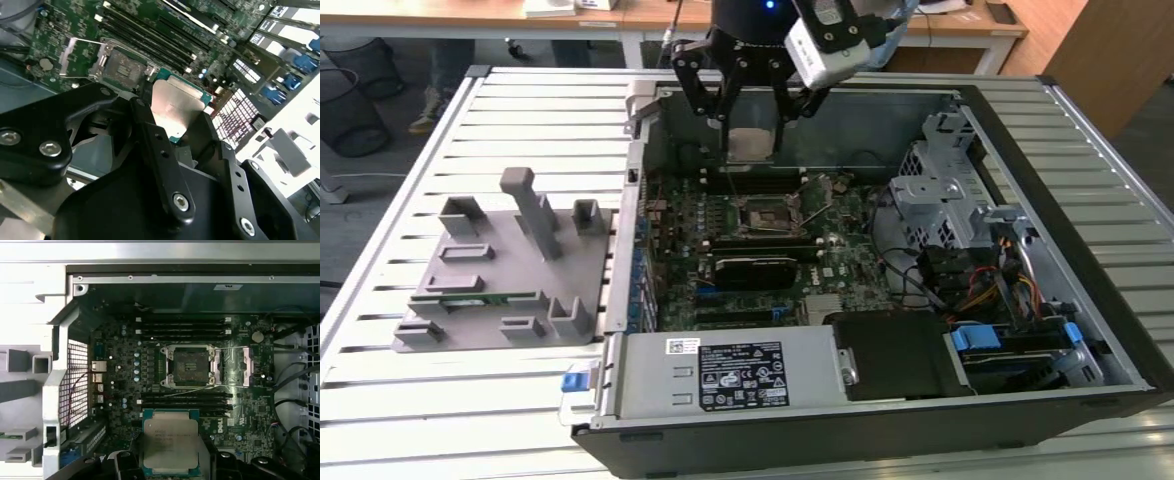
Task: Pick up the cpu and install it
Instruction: 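Pick up the cpu and move it towards the insertion slot, then place the cpu into insertion slot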
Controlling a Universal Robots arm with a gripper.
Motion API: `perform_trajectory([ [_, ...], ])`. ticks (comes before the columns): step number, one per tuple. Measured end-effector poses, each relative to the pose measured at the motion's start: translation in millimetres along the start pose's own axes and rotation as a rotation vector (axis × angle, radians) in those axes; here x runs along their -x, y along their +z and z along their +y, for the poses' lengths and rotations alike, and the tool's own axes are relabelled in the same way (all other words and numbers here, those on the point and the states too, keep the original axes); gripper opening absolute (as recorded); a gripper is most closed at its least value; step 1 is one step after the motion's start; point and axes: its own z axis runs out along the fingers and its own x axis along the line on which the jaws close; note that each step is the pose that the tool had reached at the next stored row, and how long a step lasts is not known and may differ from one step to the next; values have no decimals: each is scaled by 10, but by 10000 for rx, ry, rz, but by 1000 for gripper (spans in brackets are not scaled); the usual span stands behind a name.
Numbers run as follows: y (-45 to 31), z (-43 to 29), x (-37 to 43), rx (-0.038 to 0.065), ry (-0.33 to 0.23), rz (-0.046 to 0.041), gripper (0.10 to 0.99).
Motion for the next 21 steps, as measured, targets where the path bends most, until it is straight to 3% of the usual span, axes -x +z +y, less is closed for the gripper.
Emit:
perform_trajectory([
  [14, 5, 17, 627, 0, 0, 0, 529],
  [21, 5, 20, 736, -19, 129, -4, 529],
])
